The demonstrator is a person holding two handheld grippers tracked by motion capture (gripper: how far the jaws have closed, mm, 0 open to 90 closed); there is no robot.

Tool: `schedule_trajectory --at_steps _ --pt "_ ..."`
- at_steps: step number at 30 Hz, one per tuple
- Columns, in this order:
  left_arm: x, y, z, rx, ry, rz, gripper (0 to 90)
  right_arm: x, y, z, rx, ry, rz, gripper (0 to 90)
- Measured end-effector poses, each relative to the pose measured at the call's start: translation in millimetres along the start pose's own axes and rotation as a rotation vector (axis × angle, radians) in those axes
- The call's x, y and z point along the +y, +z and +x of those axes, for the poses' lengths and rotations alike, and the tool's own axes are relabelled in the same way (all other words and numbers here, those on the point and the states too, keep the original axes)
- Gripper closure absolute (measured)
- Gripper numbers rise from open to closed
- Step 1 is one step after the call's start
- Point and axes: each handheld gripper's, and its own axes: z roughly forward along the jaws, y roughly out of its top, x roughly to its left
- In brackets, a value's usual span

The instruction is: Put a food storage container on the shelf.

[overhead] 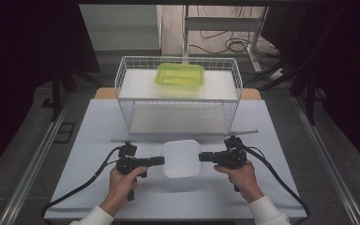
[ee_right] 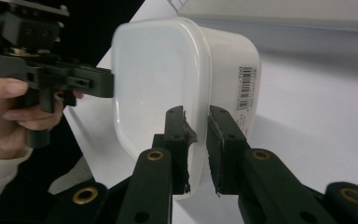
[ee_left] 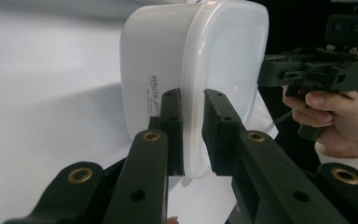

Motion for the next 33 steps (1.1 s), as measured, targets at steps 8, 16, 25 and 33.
schedule_trajectory --at_steps 8,16,25,33 --pt "6.6 -6.9 -5.6 0.010 0.033 -0.024 78.8 6.6 -5.9 10.3 -0.005 -0.049 -0.027 77.8" --pt "17.6 -13.3 -13.7 0.020 0.085 -0.043 78.7 15.4 -10.1 18.3 -0.012 -0.099 -0.058 77.7" --pt "35.1 -15.3 -19.1 0.006 0.109 -0.060 78.6 29.8 -21.0 26.0 -0.026 -0.144 -0.105 77.5" --pt "49.4 -20.2 -23.8 -0.011 0.115 -0.082 78.3 43.4 -27.0 31.1 -0.029 -0.165 -0.131 77.5"
